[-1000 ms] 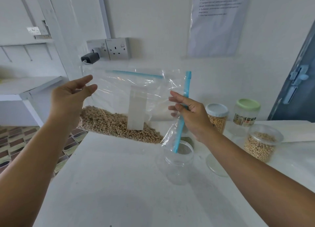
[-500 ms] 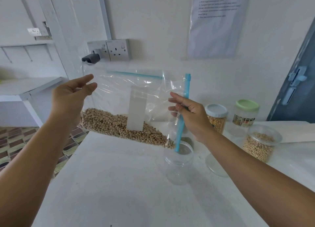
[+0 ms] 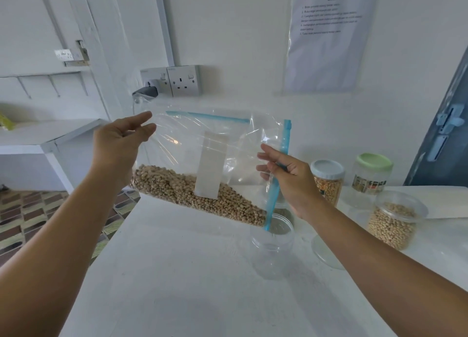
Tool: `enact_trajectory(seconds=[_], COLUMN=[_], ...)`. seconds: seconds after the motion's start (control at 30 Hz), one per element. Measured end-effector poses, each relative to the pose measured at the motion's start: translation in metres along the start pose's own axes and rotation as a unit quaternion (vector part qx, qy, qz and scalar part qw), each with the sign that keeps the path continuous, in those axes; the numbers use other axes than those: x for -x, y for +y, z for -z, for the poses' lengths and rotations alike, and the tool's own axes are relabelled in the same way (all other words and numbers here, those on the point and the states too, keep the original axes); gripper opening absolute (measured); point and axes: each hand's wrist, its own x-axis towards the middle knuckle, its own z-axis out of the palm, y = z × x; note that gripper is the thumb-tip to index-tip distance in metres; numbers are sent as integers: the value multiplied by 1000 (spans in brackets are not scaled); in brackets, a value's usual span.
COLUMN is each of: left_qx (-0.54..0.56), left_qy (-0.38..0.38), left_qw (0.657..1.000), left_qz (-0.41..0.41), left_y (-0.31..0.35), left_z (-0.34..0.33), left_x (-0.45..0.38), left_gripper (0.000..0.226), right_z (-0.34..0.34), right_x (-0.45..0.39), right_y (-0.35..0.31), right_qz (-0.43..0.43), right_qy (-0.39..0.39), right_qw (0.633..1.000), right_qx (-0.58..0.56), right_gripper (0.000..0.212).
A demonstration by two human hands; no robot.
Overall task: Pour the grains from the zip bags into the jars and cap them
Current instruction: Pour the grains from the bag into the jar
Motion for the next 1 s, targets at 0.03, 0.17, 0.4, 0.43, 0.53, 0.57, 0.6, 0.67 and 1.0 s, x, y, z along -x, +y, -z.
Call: enact_trajectory(seconds=[0.03,0.17,0.4,0.43,0.53,0.57,0.6,0.67,1.0], left_qx=[-3,-4,4,5,12,14,16,19,11], left_qy=[0,0,4,4,5,6,6,5,1], left_qw=[1000,1000,1000,1000,1000,1000,1000,1000,1000], left_qz=[1,9,11,10,3,1,-1,-5,-16], left_y=[-1,-3,-5,-5,-1,0,2,3,4], left_z=[-1,-1,3,3,4,3,3,3,2], left_x=[0,0,-5,-7,-11,-12,-13,-15,-23], left_gripper=[28,28,28,28,27,27,27,26,28], right_z=[0,0,-2,-2,-3,-3,-4,-4,-5], right_x=[1,1,0,-1,-3,-4,-4,-5,-6], right_y=[1,4,2,1,-2,-3,-4,-5,-3], right_qz=[-1,-3,-2,-1,5,6,7,8,5], right_qy=[1,5,2,1,-1,-2,-3,-5,-5], right_qw=[1000,1000,1000,1000,1000,1000,1000,1000,1000], right_qx=[1,2,-2,-2,-5,-8,-11,-16,-23], right_gripper=[46,46,45,45,44,44,43,43,42])
